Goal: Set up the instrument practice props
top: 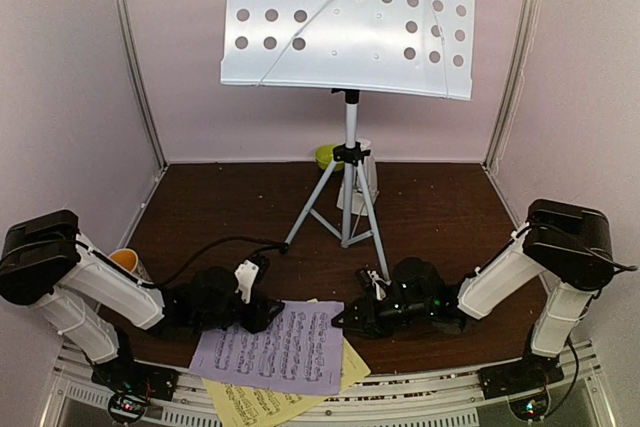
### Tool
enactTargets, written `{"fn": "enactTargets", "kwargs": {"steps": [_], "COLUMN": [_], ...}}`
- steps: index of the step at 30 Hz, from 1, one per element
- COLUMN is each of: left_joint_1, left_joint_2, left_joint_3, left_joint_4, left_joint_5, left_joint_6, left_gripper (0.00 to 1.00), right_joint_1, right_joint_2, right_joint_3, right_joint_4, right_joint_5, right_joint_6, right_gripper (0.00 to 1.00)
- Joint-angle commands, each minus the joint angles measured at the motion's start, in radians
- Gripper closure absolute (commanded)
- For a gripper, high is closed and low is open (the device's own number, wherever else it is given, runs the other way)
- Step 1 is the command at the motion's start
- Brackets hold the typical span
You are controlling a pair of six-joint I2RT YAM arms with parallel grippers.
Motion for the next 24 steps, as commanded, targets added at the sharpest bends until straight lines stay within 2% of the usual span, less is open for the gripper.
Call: {"fn": "enactTargets", "kwargs": {"steps": [1,5,9,13,16,18,21,24], "left_joint_1": [-0.006,-0.007,-0.008,-0.005,-0.001,0.020,0.082,0.187], "left_joint_2": [0.016,0.011,-0.023,-0.135,-0.248,-0.318,-0.411,-0.491], "left_joint_3": [-0.002,-0.005,-0.026,-0.070,-0.077,-0.080,-0.091,-0.120], "left_joint_4": [0.076,0.104,0.152,0.131,0.039,-0.009,-0.079,-0.091], "left_joint_5": [-0.005,0.010,0.027,0.054,0.067,0.116,0.188,0.325], "left_joint_6": [0.002,0.015,0.026,0.066,0.092,0.114,0.120,0.105], "left_gripper": [0.48,0.48,0.47,0.38,0.20,0.04,0.02,0.02], "right_joint_1": [0.005,-0.001,-0.009,-0.016,-0.015,-0.013,-0.013,-0.011], "right_joint_2": [0.003,0.010,-0.006,-0.063,-0.136,-0.213,-0.323,-0.434], "right_joint_3": [0.010,0.009,-0.007,-0.024,-0.029,-0.027,-0.023,-0.021], "right_joint_4": [0.070,0.074,0.089,0.077,0.024,-0.056,-0.177,-0.290], "right_joint_5": [0.010,0.017,0.029,0.055,0.075,0.085,0.094,0.098], "right_joint_6": [0.019,0.018,0.001,-0.070,-0.168,-0.255,-0.420,-0.590], "right_gripper": [0.74,0.83,1.00,1.00,1.00,1.00,1.00,1.00]}}
